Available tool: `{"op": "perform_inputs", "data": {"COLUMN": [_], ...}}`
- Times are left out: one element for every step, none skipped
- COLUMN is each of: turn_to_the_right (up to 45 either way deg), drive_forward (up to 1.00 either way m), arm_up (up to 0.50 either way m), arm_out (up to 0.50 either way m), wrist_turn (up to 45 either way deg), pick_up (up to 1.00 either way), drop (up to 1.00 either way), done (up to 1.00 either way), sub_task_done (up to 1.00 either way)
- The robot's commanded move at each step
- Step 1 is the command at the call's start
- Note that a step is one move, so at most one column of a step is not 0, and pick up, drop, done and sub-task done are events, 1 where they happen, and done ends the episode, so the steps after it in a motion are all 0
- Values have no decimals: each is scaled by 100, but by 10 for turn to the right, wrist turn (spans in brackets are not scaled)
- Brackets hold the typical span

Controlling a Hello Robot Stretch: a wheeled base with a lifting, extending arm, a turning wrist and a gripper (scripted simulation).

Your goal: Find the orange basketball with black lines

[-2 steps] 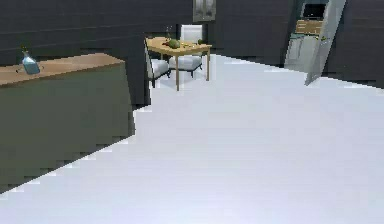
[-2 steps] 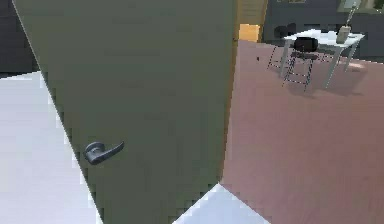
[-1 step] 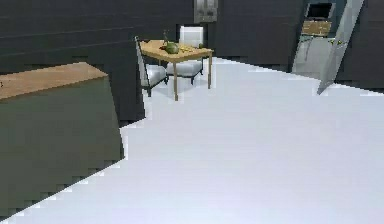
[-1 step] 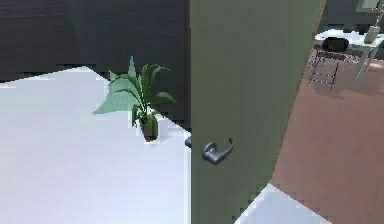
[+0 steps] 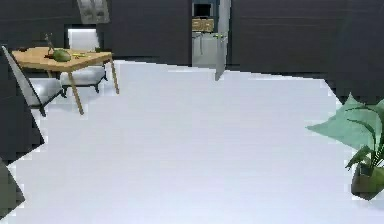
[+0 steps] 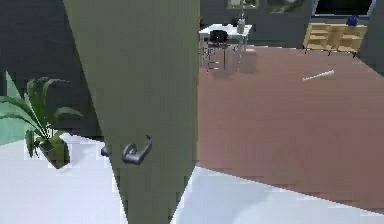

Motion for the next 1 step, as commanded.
{"op": "perform_inputs", "data": {"turn_to_the_right": [0], "drive_forward": [100], "arm_up": [0], "arm_out": [0], "wrist_turn": [0], "pick_up": [0], "drop": [0], "done": [0], "sub_task_done": [0]}}
